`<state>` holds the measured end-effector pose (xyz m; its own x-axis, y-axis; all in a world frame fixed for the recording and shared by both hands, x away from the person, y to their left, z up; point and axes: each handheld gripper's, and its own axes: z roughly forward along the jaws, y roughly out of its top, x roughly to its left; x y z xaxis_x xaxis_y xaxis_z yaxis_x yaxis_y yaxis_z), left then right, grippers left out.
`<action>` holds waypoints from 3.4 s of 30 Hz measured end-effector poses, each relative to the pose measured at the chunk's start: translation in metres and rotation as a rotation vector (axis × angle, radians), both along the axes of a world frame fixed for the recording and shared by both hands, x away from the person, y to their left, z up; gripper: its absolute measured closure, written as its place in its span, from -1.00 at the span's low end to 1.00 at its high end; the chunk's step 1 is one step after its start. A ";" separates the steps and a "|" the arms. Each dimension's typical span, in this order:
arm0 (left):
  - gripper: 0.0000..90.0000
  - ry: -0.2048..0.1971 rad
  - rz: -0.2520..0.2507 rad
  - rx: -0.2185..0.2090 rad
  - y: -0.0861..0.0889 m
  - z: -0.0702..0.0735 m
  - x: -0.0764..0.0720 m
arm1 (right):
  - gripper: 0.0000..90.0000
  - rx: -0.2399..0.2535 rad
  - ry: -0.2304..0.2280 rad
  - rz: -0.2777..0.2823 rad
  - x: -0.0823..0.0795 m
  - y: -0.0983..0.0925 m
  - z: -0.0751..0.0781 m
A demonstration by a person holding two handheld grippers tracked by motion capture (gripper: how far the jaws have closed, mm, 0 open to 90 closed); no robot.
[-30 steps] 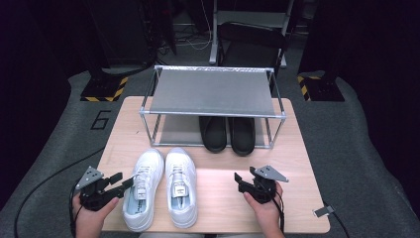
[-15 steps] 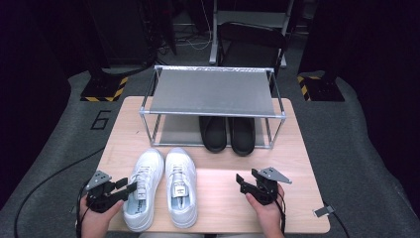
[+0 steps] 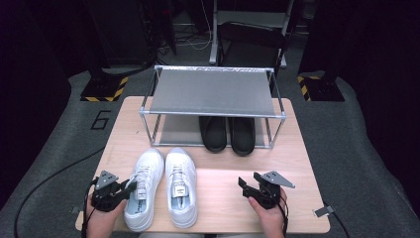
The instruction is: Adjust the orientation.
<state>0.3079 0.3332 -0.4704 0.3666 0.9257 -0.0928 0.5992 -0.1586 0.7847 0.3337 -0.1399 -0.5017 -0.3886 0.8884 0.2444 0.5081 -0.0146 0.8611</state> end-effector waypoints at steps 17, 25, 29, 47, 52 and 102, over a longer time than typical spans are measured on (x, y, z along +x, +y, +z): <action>0.86 -0.073 0.069 -0.004 0.010 -0.004 0.013 | -0.29 0.033 0.026 -0.008 0.000 -0.004 -0.007; 0.72 -0.009 0.024 -0.012 0.017 -0.002 0.017 | -0.29 0.037 0.036 -0.019 -0.001 -0.005 -0.006; 0.55 -0.004 0.039 -0.027 0.018 -0.003 0.013 | -0.29 0.039 0.034 -0.016 0.000 -0.006 -0.008; 0.29 0.026 -0.069 0.021 0.033 0.002 0.014 | -0.29 0.063 0.061 -0.023 0.000 -0.009 -0.012; 0.34 0.029 -0.094 0.010 0.034 -0.001 0.012 | -0.29 0.066 0.069 -0.025 0.001 -0.009 -0.013; 0.79 0.003 -0.025 -0.035 0.034 -0.013 0.001 | -0.27 0.089 0.096 -0.033 0.001 -0.011 -0.019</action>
